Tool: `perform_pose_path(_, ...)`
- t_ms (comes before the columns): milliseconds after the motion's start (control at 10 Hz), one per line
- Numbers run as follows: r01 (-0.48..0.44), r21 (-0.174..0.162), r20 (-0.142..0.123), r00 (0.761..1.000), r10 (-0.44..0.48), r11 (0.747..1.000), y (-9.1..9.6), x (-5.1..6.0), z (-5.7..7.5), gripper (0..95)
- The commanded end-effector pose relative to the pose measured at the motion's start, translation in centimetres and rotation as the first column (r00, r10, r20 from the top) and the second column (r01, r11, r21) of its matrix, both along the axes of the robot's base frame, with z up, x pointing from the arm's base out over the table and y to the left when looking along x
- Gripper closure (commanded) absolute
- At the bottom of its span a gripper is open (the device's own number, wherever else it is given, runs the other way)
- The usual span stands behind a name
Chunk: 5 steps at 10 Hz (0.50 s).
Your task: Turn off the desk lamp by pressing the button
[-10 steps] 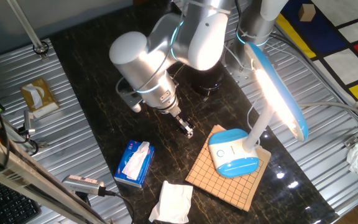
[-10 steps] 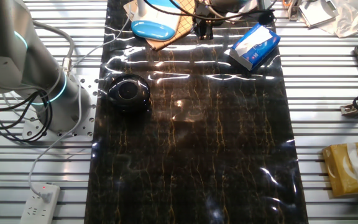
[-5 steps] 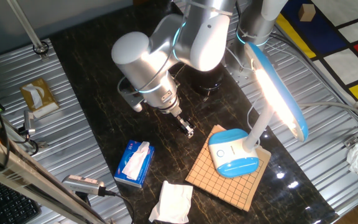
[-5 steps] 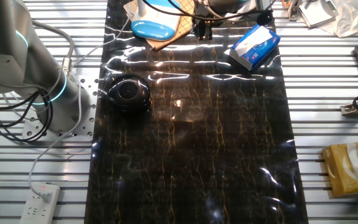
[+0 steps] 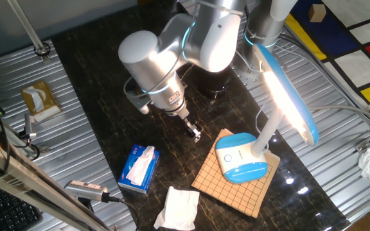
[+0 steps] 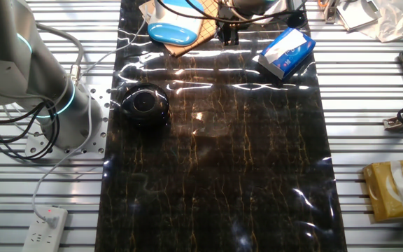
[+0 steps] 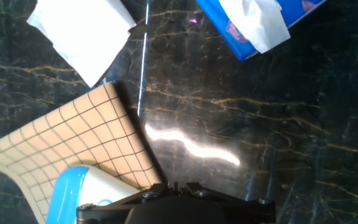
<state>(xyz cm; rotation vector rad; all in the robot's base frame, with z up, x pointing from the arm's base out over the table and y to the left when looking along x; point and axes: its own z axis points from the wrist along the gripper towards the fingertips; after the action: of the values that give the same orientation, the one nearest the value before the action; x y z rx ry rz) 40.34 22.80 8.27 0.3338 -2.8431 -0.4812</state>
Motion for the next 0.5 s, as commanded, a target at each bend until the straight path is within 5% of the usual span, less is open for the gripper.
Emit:
perform_pose_path(100, -0.033, 0.005, -0.001, 0.999, 0.033, 0.999, 0.1, 0.23, -0.19, 95.0)
perform_pose_path(500, -0.09, 0.036, -0.013, 0.996, 0.091, 0.995, 0.1, 0.23, -0.19, 95.0)
